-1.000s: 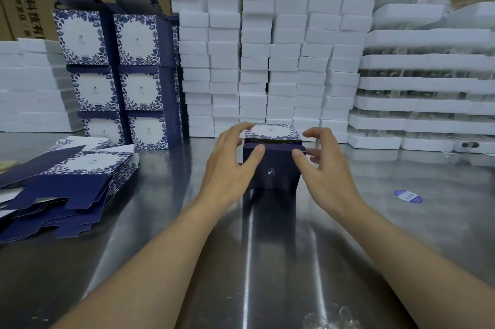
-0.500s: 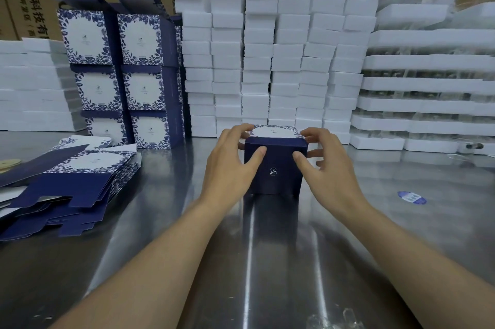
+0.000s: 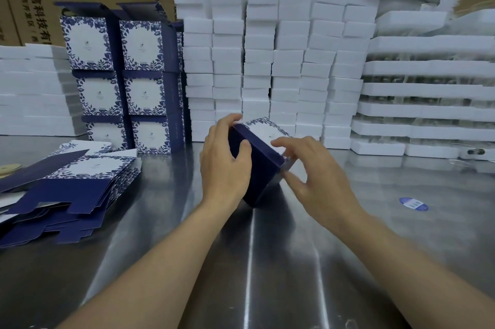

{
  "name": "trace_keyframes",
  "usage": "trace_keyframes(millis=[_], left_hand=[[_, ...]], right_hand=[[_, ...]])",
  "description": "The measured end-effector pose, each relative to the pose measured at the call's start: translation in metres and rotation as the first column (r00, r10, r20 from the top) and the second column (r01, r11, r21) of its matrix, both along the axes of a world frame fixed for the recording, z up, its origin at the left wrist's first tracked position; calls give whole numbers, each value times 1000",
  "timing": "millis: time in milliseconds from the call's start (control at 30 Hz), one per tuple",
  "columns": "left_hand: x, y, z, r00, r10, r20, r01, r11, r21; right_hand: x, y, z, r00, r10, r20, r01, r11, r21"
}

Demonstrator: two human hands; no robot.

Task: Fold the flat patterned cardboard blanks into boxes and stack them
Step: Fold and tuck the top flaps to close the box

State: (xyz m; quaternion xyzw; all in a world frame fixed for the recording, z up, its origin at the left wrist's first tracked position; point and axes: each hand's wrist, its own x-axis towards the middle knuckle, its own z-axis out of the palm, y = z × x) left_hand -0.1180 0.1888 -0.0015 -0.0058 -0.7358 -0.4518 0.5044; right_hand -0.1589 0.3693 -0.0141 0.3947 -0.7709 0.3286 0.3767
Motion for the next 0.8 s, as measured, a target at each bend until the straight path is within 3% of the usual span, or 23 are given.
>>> trace_keyframes(millis=[133, 267, 367, 433, 500, 600, 700, 800], left_hand=[[16, 12, 12, 994, -26, -108, 8, 987, -162], [20, 25, 11, 959, -282, -27, 261, 916, -306], [16, 26, 8, 957, -288, 18, 280, 913, -296], [14, 25, 5, 983, -184, -7, 170, 922, -348], [10, 23, 3, 999, -31, -34, 12, 889, -458], [4, 13, -1, 982, 173, -70, -180, 769, -614], [-3, -2, -4, 915, 391, -102, -356, 659, -663], [-18, -27, -1, 835, 543, -84, -421, 534, -733]], right_hand=[[8, -4, 2, 987, 5, -163, 8, 997, 80], [13, -5, 6, 991, 84, -100, -73, 991, 111], [16, -9, 4, 998, -2, -58, 2, 1000, 5], [17, -13, 3, 995, -58, 75, 69, 988, -142], [11, -12, 0, 988, -60, 146, 85, 981, -174], [3, -2, -4, 977, 7, 214, 9, 997, -72], [1, 5, -12, 953, -12, 303, -8, 998, 66], [-8, 12, -24, 930, -40, 364, 9, 996, 86]])
